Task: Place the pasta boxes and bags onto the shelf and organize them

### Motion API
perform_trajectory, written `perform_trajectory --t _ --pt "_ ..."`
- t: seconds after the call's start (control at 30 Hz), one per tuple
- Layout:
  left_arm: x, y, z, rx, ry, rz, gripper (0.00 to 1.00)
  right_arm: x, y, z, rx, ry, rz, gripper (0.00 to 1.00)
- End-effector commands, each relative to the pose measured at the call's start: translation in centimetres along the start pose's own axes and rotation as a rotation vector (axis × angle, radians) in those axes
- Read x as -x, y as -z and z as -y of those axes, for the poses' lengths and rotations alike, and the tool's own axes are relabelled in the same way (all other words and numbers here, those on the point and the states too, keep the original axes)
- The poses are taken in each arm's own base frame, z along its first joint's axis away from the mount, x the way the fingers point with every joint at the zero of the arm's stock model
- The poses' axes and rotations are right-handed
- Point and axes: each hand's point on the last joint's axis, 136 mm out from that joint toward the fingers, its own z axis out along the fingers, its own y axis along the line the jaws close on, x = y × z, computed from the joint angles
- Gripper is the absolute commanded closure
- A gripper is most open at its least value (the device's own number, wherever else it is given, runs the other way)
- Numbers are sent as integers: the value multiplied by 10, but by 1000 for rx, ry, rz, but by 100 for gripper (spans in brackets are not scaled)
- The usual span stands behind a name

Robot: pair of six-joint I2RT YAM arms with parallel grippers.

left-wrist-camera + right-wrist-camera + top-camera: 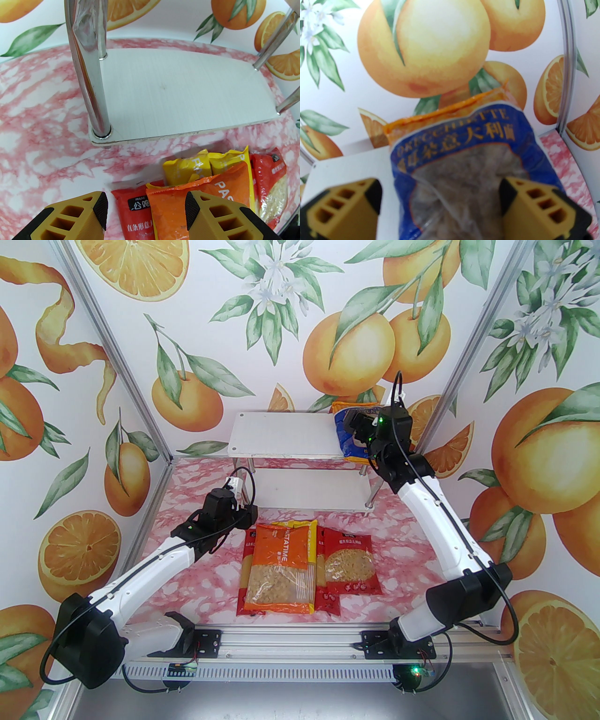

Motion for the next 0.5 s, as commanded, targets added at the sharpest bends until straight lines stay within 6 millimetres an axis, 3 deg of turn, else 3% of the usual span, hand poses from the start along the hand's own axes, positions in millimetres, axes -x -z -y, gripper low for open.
perform_trajectory --t 0.0,0.2,0.37,0.47 --pt "1 3 -3 4 -10 2 41 19 17 -12 67 -24 42 9" --pt "4 6 -10 28 -7 14 41 25 30 -26 134 -18 19 15" --pt "6 11 -11 29 -7 22 42 24 40 -11 50 94 4 23" --pt "7 14 -14 37 -11 28 42 20 49 1 -14 168 -45 37"
